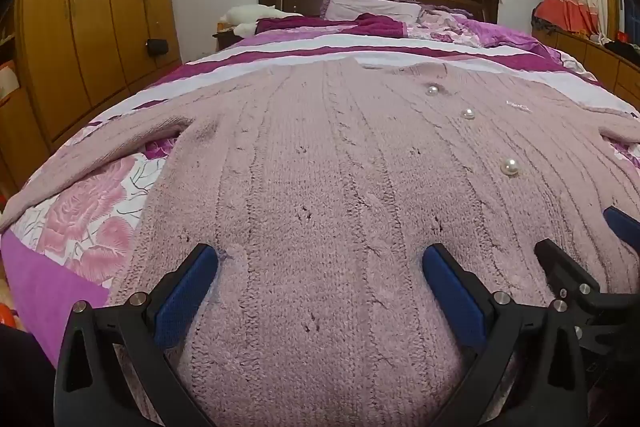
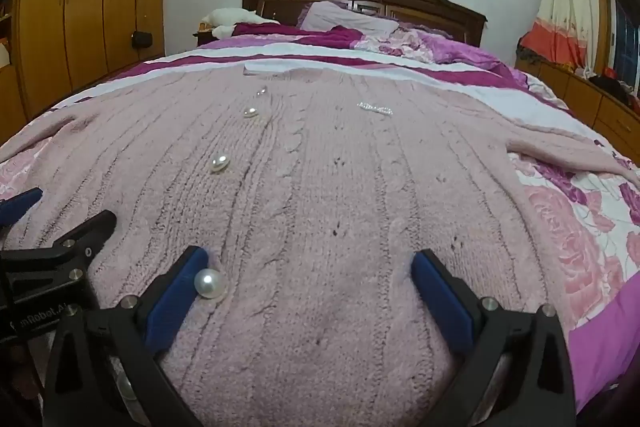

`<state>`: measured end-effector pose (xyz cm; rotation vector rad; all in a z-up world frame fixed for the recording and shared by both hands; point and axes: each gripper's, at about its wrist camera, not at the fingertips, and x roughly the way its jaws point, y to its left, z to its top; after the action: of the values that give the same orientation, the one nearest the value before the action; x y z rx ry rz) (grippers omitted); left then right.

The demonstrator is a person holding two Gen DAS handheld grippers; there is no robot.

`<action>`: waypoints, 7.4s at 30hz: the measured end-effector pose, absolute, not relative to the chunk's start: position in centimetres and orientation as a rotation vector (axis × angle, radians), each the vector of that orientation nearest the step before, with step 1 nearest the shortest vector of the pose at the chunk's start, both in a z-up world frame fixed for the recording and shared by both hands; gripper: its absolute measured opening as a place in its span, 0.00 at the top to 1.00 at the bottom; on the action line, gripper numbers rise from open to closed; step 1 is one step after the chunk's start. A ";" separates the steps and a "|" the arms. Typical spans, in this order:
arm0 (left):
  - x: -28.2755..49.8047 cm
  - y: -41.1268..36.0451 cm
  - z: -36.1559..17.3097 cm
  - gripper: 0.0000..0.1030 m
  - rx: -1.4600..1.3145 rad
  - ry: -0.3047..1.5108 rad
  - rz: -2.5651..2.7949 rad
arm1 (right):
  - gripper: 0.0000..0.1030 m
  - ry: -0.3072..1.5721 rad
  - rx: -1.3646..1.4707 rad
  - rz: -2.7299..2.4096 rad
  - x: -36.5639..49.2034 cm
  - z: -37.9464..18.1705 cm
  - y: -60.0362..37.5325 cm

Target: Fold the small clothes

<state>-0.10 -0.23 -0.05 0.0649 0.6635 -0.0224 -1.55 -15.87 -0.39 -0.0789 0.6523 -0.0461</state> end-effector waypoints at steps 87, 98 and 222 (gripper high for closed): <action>-0.6 -0.3 0.0 0.16 0.056 0.644 -0.028 | 0.00 0.636 -0.095 -0.062 -1.5 -0.5 -15.5; 0.2 1.6 1.2 0.17 -0.025 0.702 -0.114 | 0.00 0.647 -0.106 -0.065 -1.8 -0.3 -15.5; 13.4 21.6 9.1 0.93 -0.368 0.721 -0.040 | 0.93 0.992 0.293 0.575 20.4 2.3 1.0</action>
<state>13.36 21.56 9.13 -0.3679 0.7206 -0.0402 20.41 1.01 2.30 0.2931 0.9920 0.5746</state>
